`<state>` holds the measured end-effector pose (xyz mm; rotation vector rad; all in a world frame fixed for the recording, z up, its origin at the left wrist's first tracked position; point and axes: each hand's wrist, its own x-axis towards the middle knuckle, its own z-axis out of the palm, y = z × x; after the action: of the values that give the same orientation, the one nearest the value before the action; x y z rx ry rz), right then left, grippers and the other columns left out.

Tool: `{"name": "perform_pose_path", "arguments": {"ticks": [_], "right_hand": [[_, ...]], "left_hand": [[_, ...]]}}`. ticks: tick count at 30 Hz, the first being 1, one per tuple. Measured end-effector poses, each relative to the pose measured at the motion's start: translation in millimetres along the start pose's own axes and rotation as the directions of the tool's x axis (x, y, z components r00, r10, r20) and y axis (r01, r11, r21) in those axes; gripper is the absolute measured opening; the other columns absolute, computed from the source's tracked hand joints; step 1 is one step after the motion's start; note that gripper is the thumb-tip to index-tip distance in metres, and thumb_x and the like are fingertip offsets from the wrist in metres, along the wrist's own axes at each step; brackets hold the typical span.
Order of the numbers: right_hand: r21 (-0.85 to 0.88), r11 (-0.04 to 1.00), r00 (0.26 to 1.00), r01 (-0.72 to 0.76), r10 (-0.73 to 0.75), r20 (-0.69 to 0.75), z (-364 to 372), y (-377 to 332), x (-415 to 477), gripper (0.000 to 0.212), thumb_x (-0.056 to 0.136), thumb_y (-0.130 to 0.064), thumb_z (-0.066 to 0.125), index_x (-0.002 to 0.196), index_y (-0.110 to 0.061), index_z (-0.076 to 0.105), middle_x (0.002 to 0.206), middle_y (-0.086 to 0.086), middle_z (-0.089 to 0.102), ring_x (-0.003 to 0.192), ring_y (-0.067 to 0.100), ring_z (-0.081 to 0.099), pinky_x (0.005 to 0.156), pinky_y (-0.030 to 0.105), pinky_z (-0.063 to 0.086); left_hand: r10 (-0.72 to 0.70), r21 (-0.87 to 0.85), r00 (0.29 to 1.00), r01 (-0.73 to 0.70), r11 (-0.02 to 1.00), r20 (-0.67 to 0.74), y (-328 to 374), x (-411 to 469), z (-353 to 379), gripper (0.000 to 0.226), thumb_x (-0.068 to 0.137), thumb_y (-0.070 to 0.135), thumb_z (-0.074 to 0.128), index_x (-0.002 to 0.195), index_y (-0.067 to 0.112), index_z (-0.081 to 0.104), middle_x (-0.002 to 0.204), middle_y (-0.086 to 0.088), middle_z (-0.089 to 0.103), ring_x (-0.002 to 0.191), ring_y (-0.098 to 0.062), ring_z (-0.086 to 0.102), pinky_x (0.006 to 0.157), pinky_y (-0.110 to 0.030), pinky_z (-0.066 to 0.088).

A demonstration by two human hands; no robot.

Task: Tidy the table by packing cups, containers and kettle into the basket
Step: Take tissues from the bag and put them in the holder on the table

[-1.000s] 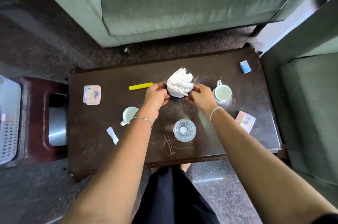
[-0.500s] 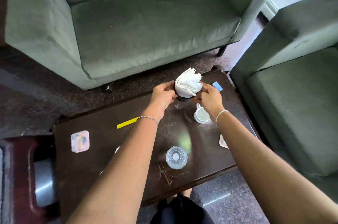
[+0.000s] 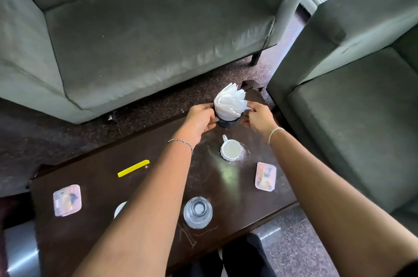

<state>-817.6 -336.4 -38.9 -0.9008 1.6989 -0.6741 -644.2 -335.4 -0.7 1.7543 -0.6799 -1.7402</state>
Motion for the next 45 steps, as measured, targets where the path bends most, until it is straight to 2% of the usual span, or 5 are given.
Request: {"name": "perform_pose_path", "arguments": {"ticks": [7,14,30,41,45], "right_hand": [[-0.123,0.991,0.997,-0.049,0.056,0.058,-11.8,22.6,42.3,0.055,0.085,0.006,0.036,0.128,-0.018,0.061,0.125,0.015,0.062,0.091,0.027,0.058,0.093,0.048,0.053],[-0.079,0.984,0.980,-0.162,0.169,0.103,-18.1,38.3,76.3,0.054,0.086,0.007,0.038,0.130,-0.018,0.060,0.122,0.014,0.064,0.079,0.021,0.060,0.090,0.041,0.056],[0.012,0.983,0.962,-0.186,0.180,0.204,-13.5,32.3,89.3,0.052,0.091,0.009,0.036,0.134,-0.013,0.055,0.120,0.014,0.063,0.072,0.013,0.056,0.052,0.013,0.050],[-0.076,0.982,0.983,-0.171,0.175,0.051,-22.6,29.7,43.4,0.046,0.094,-0.007,0.041,0.135,-0.024,0.050,0.093,-0.007,0.060,0.084,0.021,0.068,0.088,0.041,0.057],[-0.239,0.971,0.998,-0.021,0.006,-0.061,-23.8,29.1,-1.9,0.028,0.092,-0.014,0.043,0.118,-0.019,0.053,0.110,0.011,0.068,0.098,0.031,0.066,0.090,0.042,0.052]], "left_hand": [[-0.082,0.022,0.995,0.083,0.996,-0.054,-13.8,38.5,25.3,0.033,0.085,-0.003,0.044,0.082,0.023,0.064,0.077,-0.001,0.065,0.076,-0.013,0.063,0.071,-0.026,0.050],[-0.110,0.142,0.990,0.122,0.982,-0.089,-21.4,65.1,47.5,0.052,0.084,-0.007,0.041,0.120,0.024,0.063,0.092,0.000,0.066,0.093,-0.015,0.064,0.086,-0.031,0.051],[-0.145,0.064,0.969,0.160,0.985,-0.200,-27.0,75.3,55.3,0.052,0.085,-0.005,0.040,0.123,0.022,0.063,0.079,0.003,0.061,0.094,-0.017,0.064,0.082,-0.030,0.052],[-0.091,-0.003,0.962,0.094,0.996,-0.259,-20.3,23.5,37.9,0.050,0.089,-0.001,0.048,0.136,0.016,0.055,0.092,0.005,0.058,0.103,-0.019,0.060,0.091,-0.032,0.052],[-0.029,0.023,0.957,0.037,0.999,-0.287,-27.3,-15.7,18.0,0.043,0.090,0.003,0.052,0.129,0.019,0.060,0.117,-0.003,0.060,0.111,-0.020,0.058,0.092,-0.032,0.051]]}}
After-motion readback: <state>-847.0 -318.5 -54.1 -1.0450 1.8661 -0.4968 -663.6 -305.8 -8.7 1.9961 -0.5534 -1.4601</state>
